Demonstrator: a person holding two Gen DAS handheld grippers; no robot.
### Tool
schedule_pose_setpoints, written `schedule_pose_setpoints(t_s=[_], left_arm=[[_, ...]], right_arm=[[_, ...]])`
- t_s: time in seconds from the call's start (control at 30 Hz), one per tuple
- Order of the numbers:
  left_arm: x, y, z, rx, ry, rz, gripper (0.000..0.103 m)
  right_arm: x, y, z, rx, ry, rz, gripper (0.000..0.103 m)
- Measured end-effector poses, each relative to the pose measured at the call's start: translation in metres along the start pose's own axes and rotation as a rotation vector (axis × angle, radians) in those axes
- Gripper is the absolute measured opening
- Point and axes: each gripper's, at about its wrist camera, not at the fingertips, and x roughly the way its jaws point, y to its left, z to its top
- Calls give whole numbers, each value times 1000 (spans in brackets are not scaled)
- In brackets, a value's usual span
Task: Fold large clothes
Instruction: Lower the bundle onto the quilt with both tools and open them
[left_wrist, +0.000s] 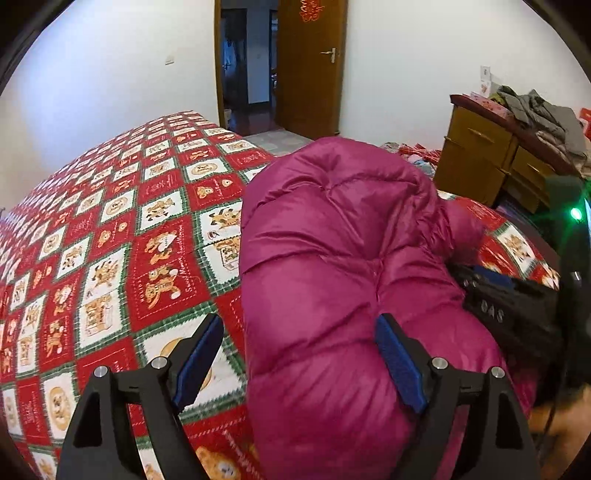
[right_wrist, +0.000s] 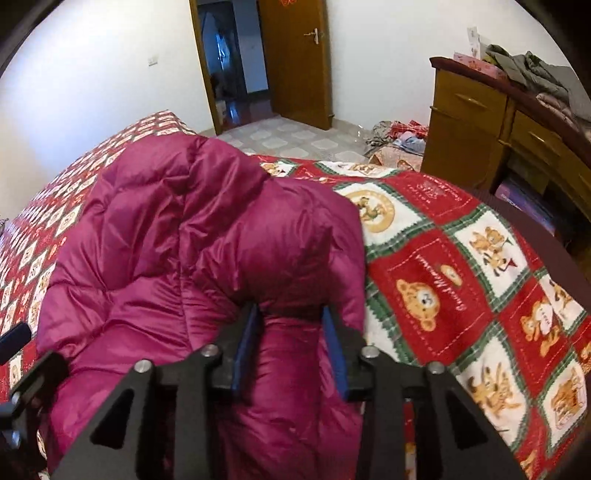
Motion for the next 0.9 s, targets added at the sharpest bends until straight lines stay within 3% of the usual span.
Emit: schedule_pose_setpoints(t_s=[0.17,0.37,0.63,0.9], left_arm=[[-13,6,-6,14,-14,25,85],[-11,0,-15,76,-27,95,85],[-20,17,-26,17,7,47,85],[-46,31,-64,1,-15,38,85]], right_arm=[[-32,-13,-11,100,-71,40,40],[-80,12,-57,77,-182,55,42],[-81,13,-87,123,-151,45,42],[-119,15,-124,119,-195,51,48]])
